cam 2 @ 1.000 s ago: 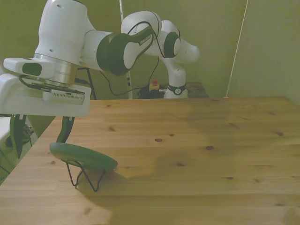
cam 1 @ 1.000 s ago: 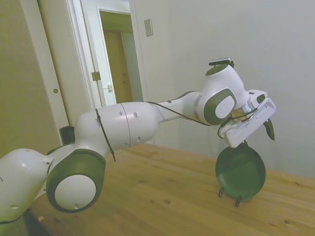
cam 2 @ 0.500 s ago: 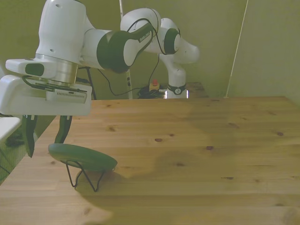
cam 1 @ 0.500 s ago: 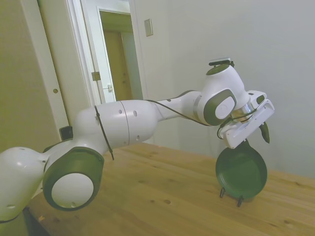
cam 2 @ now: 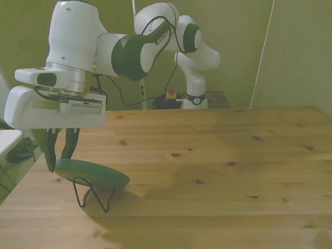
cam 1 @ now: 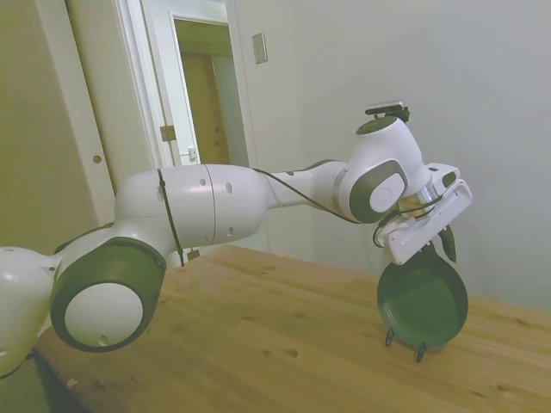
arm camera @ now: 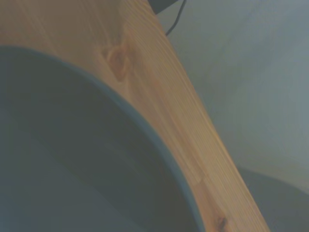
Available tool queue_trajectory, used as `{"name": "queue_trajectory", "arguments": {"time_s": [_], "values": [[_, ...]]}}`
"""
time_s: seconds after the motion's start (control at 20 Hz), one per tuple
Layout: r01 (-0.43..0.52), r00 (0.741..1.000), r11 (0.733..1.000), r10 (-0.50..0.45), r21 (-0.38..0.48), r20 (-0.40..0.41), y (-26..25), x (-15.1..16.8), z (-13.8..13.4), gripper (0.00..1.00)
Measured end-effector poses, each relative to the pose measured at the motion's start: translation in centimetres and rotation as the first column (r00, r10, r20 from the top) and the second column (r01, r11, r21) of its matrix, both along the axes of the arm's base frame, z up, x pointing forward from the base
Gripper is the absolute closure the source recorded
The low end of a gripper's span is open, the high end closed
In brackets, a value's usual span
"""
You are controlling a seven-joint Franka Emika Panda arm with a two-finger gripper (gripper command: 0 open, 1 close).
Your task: Unload the plate
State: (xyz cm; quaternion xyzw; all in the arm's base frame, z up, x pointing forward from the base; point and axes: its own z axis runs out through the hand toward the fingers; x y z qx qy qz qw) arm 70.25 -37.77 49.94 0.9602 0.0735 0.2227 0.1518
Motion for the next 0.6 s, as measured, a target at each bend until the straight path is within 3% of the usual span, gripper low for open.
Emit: {"name": "queue_trajectory", "arguments": {"time_s": [0.6], "values": [[-0.005, 1.000, 1.000, 0.004, -0.007, -0.002, -0.61, -0.97, 0.07, 1.00]]}}
